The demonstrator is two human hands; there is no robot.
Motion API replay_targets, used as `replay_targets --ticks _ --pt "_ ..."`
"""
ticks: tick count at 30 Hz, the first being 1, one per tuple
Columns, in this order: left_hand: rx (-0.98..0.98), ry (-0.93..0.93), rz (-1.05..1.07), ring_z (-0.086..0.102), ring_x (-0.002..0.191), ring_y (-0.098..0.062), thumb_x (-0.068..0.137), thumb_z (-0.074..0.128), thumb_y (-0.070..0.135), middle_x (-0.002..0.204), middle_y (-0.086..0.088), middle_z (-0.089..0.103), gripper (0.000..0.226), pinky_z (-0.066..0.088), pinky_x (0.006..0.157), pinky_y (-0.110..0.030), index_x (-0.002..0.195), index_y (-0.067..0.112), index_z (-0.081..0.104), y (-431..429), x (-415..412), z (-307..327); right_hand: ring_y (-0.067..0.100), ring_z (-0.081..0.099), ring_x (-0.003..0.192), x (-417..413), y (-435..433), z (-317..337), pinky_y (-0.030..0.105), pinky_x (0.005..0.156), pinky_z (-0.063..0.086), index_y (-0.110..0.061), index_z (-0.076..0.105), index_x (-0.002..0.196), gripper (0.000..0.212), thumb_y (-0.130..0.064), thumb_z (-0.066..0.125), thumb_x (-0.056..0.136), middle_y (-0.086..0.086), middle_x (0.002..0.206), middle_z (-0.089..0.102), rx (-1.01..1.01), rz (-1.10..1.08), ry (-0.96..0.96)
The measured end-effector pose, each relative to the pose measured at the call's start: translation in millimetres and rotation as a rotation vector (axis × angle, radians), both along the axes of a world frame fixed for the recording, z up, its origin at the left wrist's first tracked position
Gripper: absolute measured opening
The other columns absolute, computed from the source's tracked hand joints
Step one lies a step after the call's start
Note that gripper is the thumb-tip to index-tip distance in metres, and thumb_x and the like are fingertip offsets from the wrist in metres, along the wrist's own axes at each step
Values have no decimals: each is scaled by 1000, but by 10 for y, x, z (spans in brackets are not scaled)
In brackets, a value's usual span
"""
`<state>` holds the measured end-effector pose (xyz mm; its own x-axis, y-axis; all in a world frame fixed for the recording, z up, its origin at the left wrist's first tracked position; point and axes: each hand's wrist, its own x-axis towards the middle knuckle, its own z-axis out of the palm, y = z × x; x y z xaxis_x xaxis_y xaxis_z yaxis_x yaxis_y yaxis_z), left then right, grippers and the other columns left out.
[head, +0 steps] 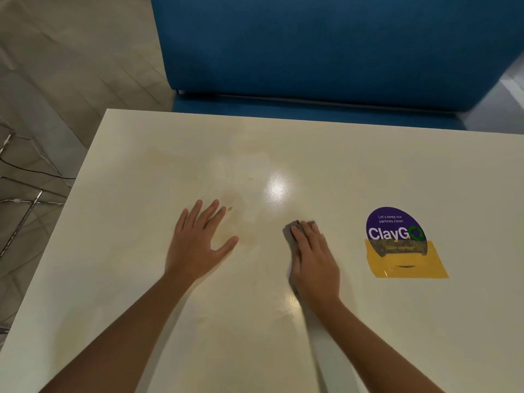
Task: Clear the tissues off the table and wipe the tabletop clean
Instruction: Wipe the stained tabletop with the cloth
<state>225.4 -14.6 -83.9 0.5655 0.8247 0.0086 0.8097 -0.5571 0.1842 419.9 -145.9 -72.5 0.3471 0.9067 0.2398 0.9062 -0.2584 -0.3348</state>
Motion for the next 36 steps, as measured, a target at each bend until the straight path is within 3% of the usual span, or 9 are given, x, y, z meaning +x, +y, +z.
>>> replay_targets --ticks 3,6,9,12,16,21,28,32,36 --pt "1 -1 0 22 141 -25 84 5 74 150 1 33 87 4 113 -37 141 18 39 0 3 3 29 45 125 -251 39 57 36 103 34 -10 53 122 42 -11 42 82 10 126 57 37 72 -34" --pt "-48 -20 -2 24 141 -28 81 2 76 150 -2 33 93 13 114 -43 140 15 40 -21 6 53 26 44 126 -348 -81 37 32 109 30 -10 53 123 44 -7 49 80 7 126 58 44 341 -53" --pt "-15 -46 -11 47 127 -33 88 16 67 136 -9 52 82 34 104 -49 127 7 56 -176 -68 136 23 44 130 -145 -223 7 32 109 32 -13 57 123 39 -10 49 85 5 132 55 -6 565 1" --pt "51 -61 5 53 119 -34 90 25 63 129 -10 58 73 39 100 -47 121 6 61 -409 -272 134 20 42 131 193 -245 14 30 111 30 -13 59 122 37 -12 43 89 4 134 54 -48 668 3" --pt "98 -44 -10 45 127 -34 89 31 63 135 -9 53 70 33 104 -48 125 9 58 -542 -515 63 21 41 132 408 -195 -10 30 112 27 -12 58 125 42 -15 37 88 5 134 54 -78 419 0" --pt "78 -24 -12 35 133 -32 90 29 64 142 -6 45 70 25 109 -47 132 13 51 -559 -545 20 27 41 128 6 -175 -40 31 108 27 -9 56 124 43 -16 36 86 10 132 54 -50 55 23" --pt "23 29 -26 36 133 -34 90 18 66 144 -8 43 76 19 109 -45 135 13 48 -550 -562 43 26 43 128 -734 -390 1 31 112 27 -10 57 124 40 -15 42 87 8 130 56 -31 220 -28" --pt "7 17 -33 38 132 -35 90 17 66 142 -9 46 77 20 109 -45 134 12 50 -546 -557 73 23 44 129 -638 -470 50 30 109 33 -14 56 125 45 -14 37 83 5 132 55 -108 349 -47" --pt "-3 25 -43 35 135 -34 87 10 69 144 -8 43 83 18 110 -45 136 13 47 -522 -570 62 26 43 128 -364 -613 40 27 109 26 -11 55 126 52 -11 35 78 8 132 55 -109 -4 34"
